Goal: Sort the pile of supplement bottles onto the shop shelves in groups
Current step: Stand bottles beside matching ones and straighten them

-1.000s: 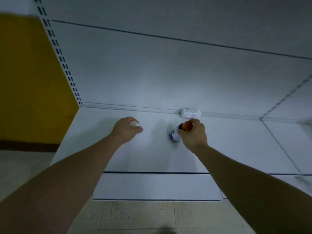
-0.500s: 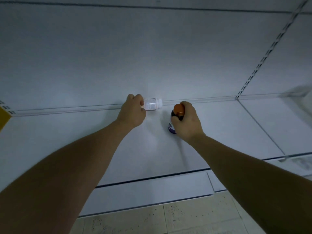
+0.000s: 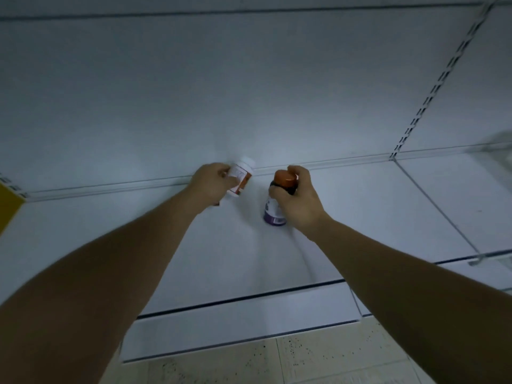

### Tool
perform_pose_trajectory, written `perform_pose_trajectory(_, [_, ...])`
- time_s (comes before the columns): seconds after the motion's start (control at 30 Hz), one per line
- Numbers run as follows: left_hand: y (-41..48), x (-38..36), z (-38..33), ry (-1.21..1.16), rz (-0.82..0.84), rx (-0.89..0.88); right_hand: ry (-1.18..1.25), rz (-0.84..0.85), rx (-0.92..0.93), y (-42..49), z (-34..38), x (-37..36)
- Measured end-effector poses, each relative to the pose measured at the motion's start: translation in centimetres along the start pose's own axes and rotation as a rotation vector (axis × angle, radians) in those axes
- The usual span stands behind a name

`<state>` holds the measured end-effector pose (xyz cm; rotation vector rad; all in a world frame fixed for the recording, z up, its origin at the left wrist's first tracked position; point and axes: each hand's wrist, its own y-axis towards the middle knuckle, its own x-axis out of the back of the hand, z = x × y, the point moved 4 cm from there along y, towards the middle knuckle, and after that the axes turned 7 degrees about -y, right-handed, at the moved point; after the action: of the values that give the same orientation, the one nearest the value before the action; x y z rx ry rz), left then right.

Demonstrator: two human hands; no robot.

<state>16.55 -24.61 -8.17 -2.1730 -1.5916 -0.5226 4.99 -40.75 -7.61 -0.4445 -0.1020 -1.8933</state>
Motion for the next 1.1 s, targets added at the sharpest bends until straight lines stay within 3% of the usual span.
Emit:
perform_pose_trajectory(0.13, [-7.5, 3.2, -0.8, -0.610, 0.160, 0.252, 0.227, 0.022, -0.059, -4.3, 4.0, -0.9])
perform_pose_trajectory(0.27, [-14.7, 7.8, -3.3, -0.834, 0.244, 0.291, 0.350, 0.092, -0.080, -10.6, 9.5, -2.5])
perform_pose_trajectory(0.73, [-34.3, 26.2, -16.3, -0.793, 0.381, 0.002, 0.432, 0.061, 0.099, -30.7, 28.7, -4.1])
perform_pose_trajectory(0.9, [-37.0, 28.9, -20.1, -0.805, 0.400, -0.059, 0.425, 0.059, 0.235, -33.7, 33.0, -2.5])
perform_pose_trajectory(1.1, [-38.2, 30.6, -25.7, -0.708, 0.302, -0.189, 0.401, 0.076, 0.387, -34.0, 37.8, 0.9])
